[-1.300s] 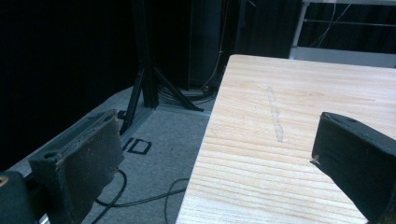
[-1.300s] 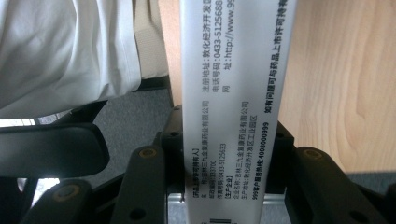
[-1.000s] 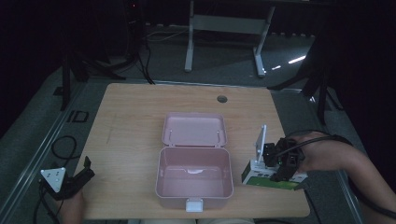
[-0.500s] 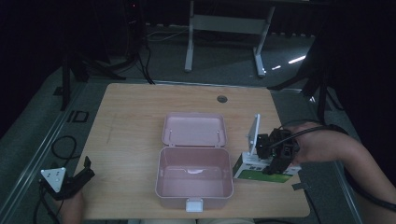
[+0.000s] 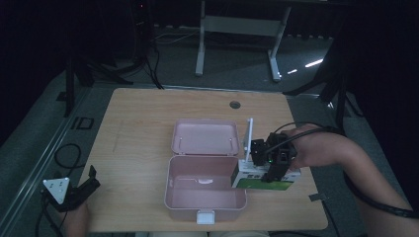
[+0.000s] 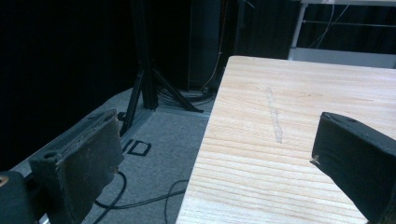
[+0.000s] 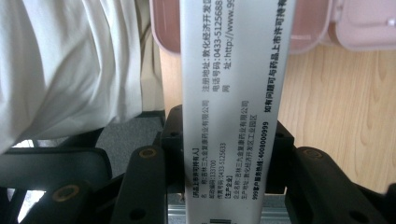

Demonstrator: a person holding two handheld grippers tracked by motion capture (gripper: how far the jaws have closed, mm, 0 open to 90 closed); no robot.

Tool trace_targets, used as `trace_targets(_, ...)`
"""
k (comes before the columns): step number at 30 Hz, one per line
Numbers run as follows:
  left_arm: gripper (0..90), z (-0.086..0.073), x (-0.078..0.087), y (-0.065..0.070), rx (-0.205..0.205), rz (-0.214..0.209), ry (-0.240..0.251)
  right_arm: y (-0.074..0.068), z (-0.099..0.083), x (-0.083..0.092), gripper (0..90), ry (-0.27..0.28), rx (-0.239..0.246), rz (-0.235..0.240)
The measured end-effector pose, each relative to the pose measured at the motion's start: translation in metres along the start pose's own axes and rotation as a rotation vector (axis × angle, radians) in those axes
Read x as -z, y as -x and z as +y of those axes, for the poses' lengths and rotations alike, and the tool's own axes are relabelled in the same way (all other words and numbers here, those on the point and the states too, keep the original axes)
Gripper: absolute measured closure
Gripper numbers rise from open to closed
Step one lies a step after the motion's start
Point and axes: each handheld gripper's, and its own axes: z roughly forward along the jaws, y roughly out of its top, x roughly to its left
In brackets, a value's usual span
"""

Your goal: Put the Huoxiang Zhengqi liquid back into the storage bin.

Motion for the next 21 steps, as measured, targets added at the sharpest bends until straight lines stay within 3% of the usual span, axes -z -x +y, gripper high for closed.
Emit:
trace_targets(8, 2.0, 0.0, 0.0, -0.001, 0.004, 0.0, 0.001, -0.003, 0.029, 0.0, 61.8, -0.016, 0.03, -0.002)
trace_targets(13, 2.0, 0.0, 0.0, -0.001, 0.002, 0.0, -0.001, -0.006, 0.045, 0.004, 61.8, 0.001, 0.053, -0.028)
trace_targets(21, 2.0, 0.0, 0.0, -0.001, 0.003, -0.004, 0.0, -0.014, 0.08, 0.001, 61.9, -0.009, 0.122, -0.031)
